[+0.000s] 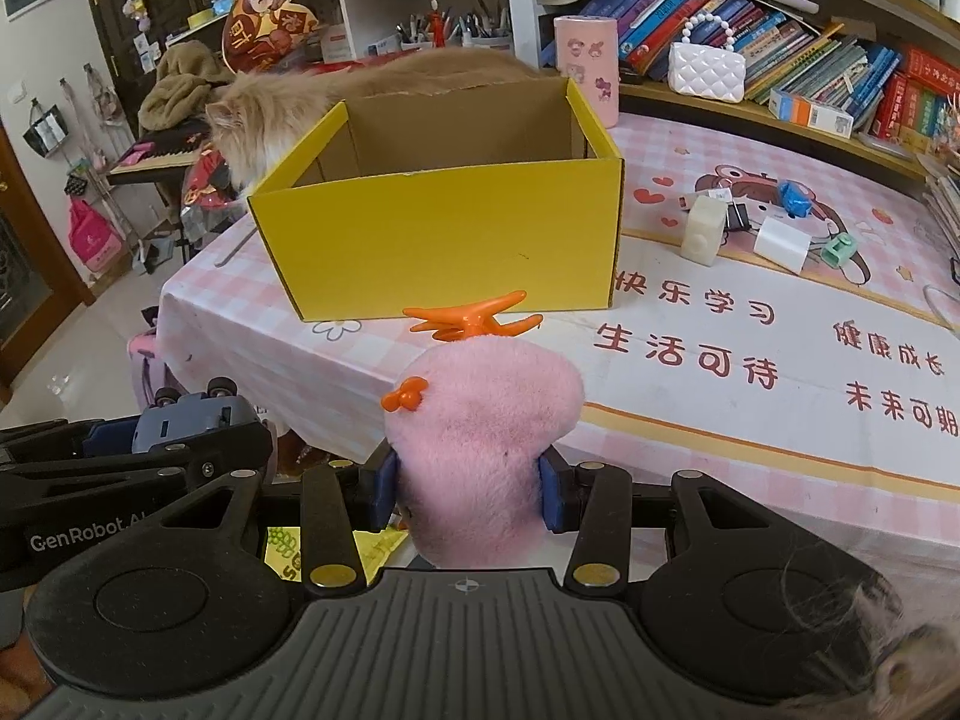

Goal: Organize objects

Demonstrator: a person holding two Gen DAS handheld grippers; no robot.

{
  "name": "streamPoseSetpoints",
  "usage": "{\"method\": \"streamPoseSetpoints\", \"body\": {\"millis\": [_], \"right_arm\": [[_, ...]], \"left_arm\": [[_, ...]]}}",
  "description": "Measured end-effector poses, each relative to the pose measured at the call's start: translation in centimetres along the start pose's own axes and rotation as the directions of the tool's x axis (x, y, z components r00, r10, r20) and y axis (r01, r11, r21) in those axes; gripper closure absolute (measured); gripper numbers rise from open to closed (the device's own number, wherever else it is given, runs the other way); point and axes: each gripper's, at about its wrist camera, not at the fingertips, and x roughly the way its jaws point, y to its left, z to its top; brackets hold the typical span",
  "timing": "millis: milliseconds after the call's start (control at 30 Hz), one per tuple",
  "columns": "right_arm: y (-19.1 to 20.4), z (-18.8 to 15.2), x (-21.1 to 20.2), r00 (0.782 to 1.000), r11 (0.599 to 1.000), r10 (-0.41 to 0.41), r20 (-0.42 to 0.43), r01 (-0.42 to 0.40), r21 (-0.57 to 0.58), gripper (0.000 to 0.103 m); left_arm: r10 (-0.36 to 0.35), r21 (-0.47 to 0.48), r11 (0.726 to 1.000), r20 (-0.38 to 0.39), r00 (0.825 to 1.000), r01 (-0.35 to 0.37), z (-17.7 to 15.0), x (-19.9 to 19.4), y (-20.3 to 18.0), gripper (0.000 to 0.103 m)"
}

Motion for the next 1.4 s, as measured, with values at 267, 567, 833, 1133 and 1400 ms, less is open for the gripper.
{"method": "streamPoseSetpoints", "body": {"millis": [267, 567, 833, 1133, 1400], "right_arm": [[-0.1, 0.5, 0.3, 1.0, 1.0, -0.012, 0.008, 0.012, -0.004, 0.062], [-1.6, 4.4, 0.6, 0.996, 1.0, -0.022, 0.089, 0.021, 0.014, 0.062], [-2.9, 11.5, 1.5, 0.973, 1.0, -0.025, 0.229, 0.026, -0.001, 0.062], [-4.1, 15.9, 5.8, 0.976, 0.999, 0.0, 0.219, 0.01, -0.047, 0.062], [-4.7, 17.7, 11.2, 0.99, 0.994, 0.026, 0.135, -0.012, -0.104, 0.061]], "left_arm": [[-0.027, -0.009, 1.0, 0.023, 0.999, 0.027, 1.4, 0.3, 0.0, 0.042], [-0.052, 0.033, 0.998, 0.129, 0.99, 0.049, 6.2, 0.5, -1.2, 0.042], [-0.017, 0.069, 0.998, 0.233, 0.972, 0.001, 11.7, 2.2, -1.5, 0.042], [0.031, 0.064, 0.997, 0.213, 0.977, -0.046, 15.1, 7.2, -1.0, 0.042], [0.104, 0.124, 0.985, 0.148, 0.984, -0.123, 15.2, 11.7, -1.9, 0.041]]}}
